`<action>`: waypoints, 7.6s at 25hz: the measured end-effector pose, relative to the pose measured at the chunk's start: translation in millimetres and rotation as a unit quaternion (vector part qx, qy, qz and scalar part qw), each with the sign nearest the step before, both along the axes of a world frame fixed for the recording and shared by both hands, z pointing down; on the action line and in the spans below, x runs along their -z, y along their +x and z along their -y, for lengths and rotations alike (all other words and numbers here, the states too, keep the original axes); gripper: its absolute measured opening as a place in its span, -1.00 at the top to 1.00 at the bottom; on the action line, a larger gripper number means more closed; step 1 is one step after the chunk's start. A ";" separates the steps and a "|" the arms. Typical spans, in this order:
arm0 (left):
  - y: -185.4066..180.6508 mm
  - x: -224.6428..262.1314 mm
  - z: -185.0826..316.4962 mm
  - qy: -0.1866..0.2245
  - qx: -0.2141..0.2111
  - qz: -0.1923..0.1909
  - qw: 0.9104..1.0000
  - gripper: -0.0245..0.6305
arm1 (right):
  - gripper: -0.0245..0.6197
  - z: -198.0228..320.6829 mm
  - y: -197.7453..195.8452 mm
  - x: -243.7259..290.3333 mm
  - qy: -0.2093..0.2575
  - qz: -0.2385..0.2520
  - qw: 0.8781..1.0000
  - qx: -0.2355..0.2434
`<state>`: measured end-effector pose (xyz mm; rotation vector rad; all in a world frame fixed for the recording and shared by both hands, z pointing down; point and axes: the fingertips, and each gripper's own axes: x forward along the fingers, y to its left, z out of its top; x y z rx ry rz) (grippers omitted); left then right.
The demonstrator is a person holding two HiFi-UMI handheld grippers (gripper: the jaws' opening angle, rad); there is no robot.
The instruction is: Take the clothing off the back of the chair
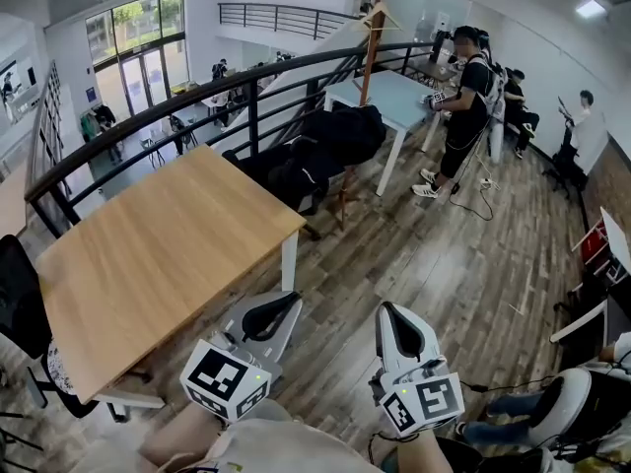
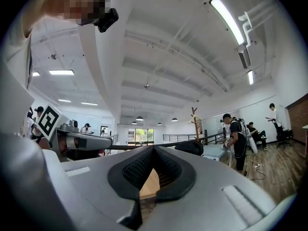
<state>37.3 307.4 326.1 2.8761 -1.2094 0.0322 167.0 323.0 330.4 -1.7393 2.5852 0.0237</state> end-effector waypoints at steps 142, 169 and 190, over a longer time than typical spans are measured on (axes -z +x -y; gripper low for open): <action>73.6 -197.5 747.9 -0.141 0.025 0.083 0.986 -0.09 | -0.94 809.3 120.4 -161.9 -0.116 0.013 0.991 -0.063; 70.3 -236.6 754.4 -0.184 0.041 0.090 0.978 0.83 | 0.70 819.7 107.4 -164.9 -0.102 0.057 0.993 -0.025; -59.4 -54.9 720.8 -0.046 0.161 -0.024 0.986 0.85 | 0.73 793.4 -22.2 21.9 0.058 0.069 0.993 0.080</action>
